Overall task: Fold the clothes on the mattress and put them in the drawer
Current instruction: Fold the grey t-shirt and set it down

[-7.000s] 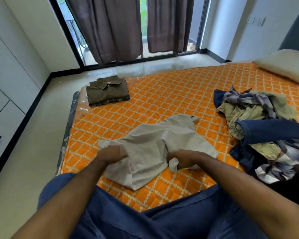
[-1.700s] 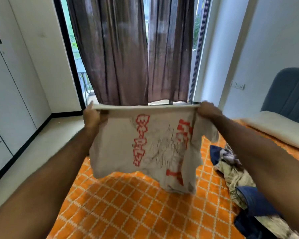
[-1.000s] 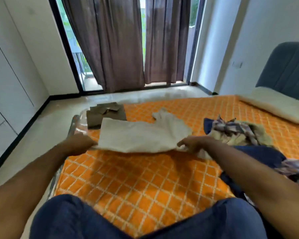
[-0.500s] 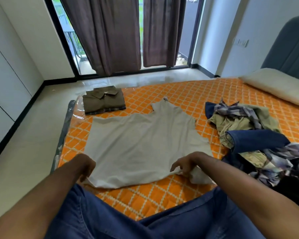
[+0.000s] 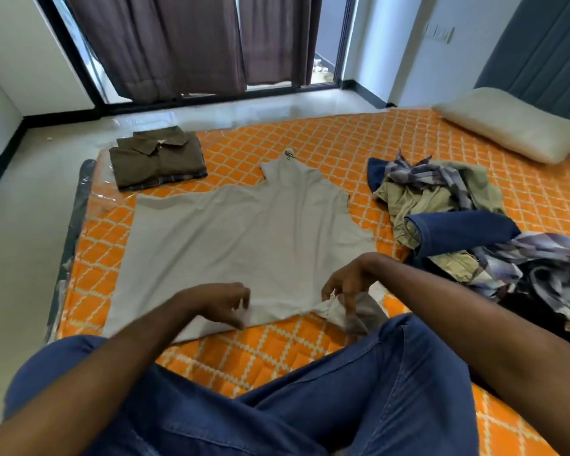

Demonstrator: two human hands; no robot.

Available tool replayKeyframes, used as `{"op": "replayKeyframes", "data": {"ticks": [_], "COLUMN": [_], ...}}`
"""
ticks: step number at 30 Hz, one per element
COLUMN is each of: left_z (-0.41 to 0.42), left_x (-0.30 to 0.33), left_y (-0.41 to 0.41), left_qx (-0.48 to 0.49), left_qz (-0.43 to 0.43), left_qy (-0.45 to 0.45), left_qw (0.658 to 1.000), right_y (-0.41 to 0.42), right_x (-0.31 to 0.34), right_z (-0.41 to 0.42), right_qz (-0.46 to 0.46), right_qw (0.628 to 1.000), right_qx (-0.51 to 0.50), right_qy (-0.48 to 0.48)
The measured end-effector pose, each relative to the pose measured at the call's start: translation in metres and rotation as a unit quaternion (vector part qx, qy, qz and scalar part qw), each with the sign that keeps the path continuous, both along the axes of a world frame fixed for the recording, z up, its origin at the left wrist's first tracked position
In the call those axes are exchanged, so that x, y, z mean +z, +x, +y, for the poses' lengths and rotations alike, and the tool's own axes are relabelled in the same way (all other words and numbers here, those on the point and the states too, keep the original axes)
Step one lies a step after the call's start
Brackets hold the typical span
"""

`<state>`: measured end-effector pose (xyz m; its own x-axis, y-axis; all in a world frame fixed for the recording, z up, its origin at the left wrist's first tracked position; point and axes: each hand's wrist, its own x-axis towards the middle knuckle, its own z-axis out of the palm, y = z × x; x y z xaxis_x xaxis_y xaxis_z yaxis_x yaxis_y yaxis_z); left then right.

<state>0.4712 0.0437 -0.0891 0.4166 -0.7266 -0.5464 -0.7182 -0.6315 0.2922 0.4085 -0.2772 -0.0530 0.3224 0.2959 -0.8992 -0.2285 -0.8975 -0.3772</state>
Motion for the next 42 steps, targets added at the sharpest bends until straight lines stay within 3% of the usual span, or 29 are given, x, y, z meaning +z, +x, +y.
{"op": "replayKeyframes", "data": {"ticks": [2, 4, 7, 9, 13, 17, 20, 23, 28, 33, 36, 39, 42], "left_z": [-0.02, -0.033, -0.054, -0.07, -0.104, -0.114, -0.116, -0.123, -0.144, -0.152, -0.149, -0.137, -0.128], "left_x": [-0.018, -0.032, -0.036, -0.035, -0.033, -0.038, -0.037, -0.03, -0.016, -0.007, 0.0, 0.001, -0.003], "left_y": [-0.02, -0.035, -0.05, -0.058, -0.084, -0.098, -0.104, -0.105, -0.088, -0.078, -0.08, -0.089, -0.101], "left_qx": [-0.058, -0.074, 0.003, 0.078, 0.156, 0.167, 0.175, 0.199, 0.397, 0.481, 0.461, 0.382, 0.311], "left_qz": [-0.066, -0.126, -0.104, -0.065, -0.028, -0.066, -0.073, -0.097, 0.054, 0.152, 0.126, 0.028, -0.031], "left_qy": [-0.004, -0.042, -0.163, -0.244, -0.307, -0.336, -0.348, -0.366, -0.424, -0.453, -0.456, -0.422, -0.386], "left_qw": [0.996, 0.988, 0.981, 0.964, 0.938, 0.925, 0.918, 0.904, 0.812, 0.735, 0.75, 0.822, 0.868], "right_y": [-0.006, -0.009, -0.011, -0.013, -0.021, -0.033, -0.04, -0.053, -0.068, -0.075, -0.082, -0.091, -0.109], "right_x": [0.0, 0.001, 0.003, 0.003, 0.002, -0.001, -0.007, -0.007, 0.005, -0.019, -0.015, 0.011, 0.041], "right_z": [-0.002, -0.006, -0.011, -0.013, -0.022, -0.035, -0.044, -0.048, -0.044, -0.036, -0.039, -0.052, -0.058], "right_qz": [0.018, 0.035, 0.051, 0.038, -0.009, -0.069, -0.17, -0.114, -0.141, -0.262, -0.345, -0.441, -0.467], "right_qw": [0.998, 0.98, 0.926, 0.918, 0.92, 0.909, 0.939, 0.966, 0.947, 0.903, 0.869, 0.827, 0.825], "right_qx": [-0.036, -0.134, -0.264, -0.275, -0.289, -0.325, -0.27, -0.216, -0.266, -0.34, -0.356, -0.348, -0.306], "right_qy": [0.05, 0.143, 0.264, 0.285, 0.266, 0.253, 0.131, 0.089, 0.111, 0.008, 0.002, 0.029, 0.089]}}
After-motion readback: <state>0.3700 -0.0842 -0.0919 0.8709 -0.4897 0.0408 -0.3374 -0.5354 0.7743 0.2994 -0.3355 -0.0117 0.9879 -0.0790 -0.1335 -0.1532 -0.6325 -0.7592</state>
